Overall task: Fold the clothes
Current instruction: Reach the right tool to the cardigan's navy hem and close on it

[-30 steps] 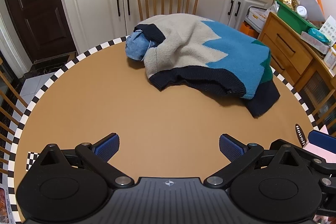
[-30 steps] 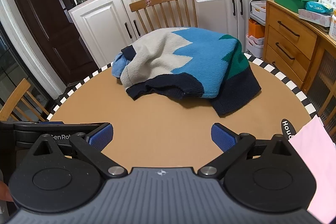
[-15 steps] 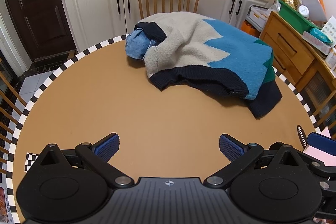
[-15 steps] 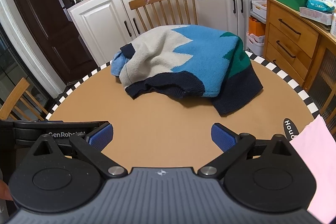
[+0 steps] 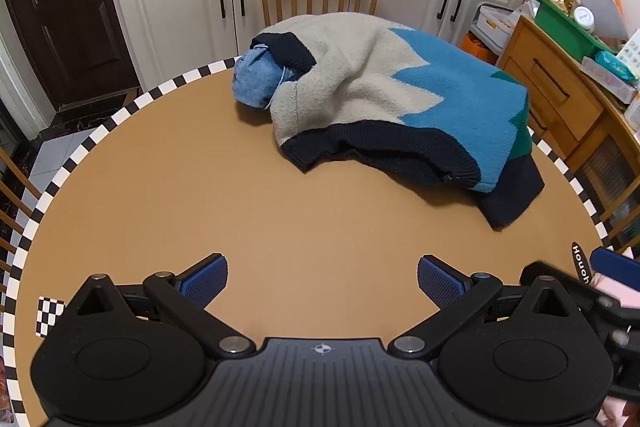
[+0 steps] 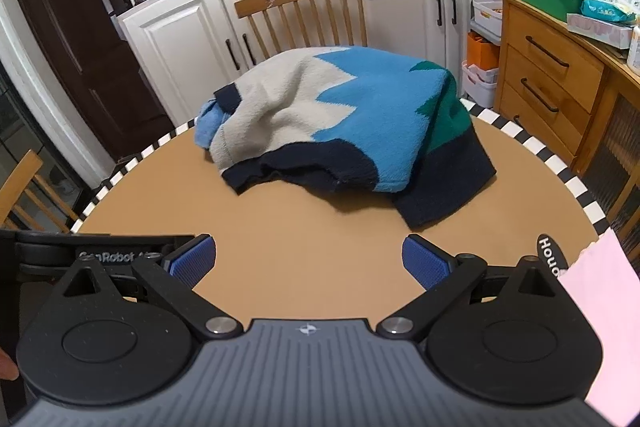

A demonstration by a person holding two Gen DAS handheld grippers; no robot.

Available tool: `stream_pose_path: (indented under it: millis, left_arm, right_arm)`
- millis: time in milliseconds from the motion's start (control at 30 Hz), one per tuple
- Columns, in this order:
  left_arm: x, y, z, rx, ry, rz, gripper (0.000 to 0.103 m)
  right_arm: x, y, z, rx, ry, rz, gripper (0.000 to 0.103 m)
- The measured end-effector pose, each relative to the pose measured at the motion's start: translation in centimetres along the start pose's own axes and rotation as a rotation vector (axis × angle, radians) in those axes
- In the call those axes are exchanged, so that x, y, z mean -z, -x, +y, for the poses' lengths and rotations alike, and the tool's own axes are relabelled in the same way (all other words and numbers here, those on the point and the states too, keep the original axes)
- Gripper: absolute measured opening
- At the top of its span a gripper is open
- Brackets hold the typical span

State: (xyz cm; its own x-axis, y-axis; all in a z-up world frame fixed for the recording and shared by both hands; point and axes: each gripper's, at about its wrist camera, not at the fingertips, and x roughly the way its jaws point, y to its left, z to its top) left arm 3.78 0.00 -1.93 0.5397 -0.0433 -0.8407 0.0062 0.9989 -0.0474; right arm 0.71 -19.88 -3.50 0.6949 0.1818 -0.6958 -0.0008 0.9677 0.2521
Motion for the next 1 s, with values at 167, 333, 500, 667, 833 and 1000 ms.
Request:
stream_pose_path:
  millis: [167, 333, 500, 667, 833, 1000]
  left_arm:
    - [-0.6, -1.7, 0.4, 0.002, 0.014, 0.022, 0.103]
    - [-1.1, -3.8, 2.0, 0.026, 0.037, 0.038, 0.1]
    - [-1.4, -5.2, 4.7, 0.026, 0.047, 0.016, 0.092]
    - [-1.3, -5.7, 7.6, -0.008, 0.031, -0.038, 0.077]
    - [-1.1, -7.4, 9.4, 0.066, 0.039, -0.025, 0.065]
    - [-1.0, -9.4, 9.8, 0.117, 0.06, 0.0, 0.064]
  right_arm:
    - [-1.0, -1.5, -0.4, 0.019, 0.038, -0.056, 0.1]
    - [-2.0, -3.7, 1.0, 0.04, 0.264, -0.173, 0.081]
    - [-3.4, -8.8, 3.5, 0.022, 0.464, -0.126, 0.068]
    - [-3.0, -13.7, 6.7, 0.056, 0.737, -0.099, 0.072]
    - [-0.4, -14.7, 6.2, 0.142, 0.954, -0.1, 0.078]
    - [3.0, -16.6, 3.9, 0.294, 1.221, -0.045, 0.078]
